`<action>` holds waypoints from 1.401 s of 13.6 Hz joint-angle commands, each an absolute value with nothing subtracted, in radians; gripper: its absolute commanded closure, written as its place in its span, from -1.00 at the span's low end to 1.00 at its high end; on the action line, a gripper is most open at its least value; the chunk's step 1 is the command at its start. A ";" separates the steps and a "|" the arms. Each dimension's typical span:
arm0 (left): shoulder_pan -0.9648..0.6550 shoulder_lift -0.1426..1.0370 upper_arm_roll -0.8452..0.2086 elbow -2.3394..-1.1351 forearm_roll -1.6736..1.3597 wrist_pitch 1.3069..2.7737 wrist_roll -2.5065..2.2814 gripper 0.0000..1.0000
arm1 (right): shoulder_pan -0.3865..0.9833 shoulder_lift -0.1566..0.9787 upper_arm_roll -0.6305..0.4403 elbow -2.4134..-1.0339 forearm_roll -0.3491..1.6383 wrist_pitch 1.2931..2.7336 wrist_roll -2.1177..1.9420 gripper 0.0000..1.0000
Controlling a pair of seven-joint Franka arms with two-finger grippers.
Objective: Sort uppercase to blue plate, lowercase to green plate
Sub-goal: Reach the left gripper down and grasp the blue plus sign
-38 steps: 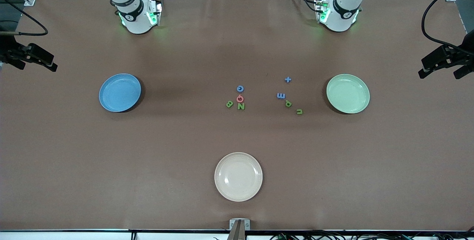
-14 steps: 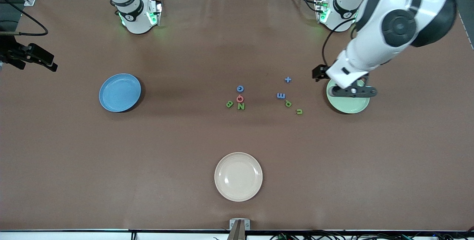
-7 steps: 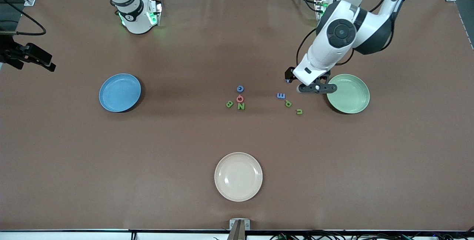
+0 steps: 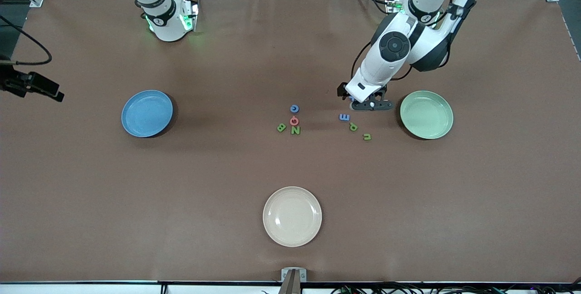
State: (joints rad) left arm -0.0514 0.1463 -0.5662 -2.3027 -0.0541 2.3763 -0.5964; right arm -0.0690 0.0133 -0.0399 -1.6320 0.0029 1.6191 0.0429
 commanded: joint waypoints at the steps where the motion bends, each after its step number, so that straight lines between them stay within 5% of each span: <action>1: -0.077 0.155 -0.569 -2.374 -0.046 2.477 -0.646 -0.93 | -0.080 0.058 -0.034 -1.606 0.014 1.635 0.034 -1.00; 10: -0.087 0.316 -0.568 -2.421 0.257 2.663 -0.928 -0.80 | -0.069 0.169 -0.029 -1.629 0.020 1.704 0.028 -1.00; 16: -0.078 0.354 -0.568 -2.439 0.405 2.663 -1.032 -0.74 | -0.127 0.143 -0.029 -1.862 0.049 1.888 -0.086 -1.00; 19: -0.078 0.353 -0.568 -2.448 0.411 2.665 -1.051 -0.55 | -0.181 0.143 -0.031 -1.949 0.077 1.972 -0.136 -1.00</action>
State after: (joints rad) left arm -0.0860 0.3604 -0.5631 -2.4329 0.3827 2.6485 -1.0188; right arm -0.1443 0.1790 -0.0382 -1.8713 0.0480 1.9206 -0.0933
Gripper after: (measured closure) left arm 0.150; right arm 0.000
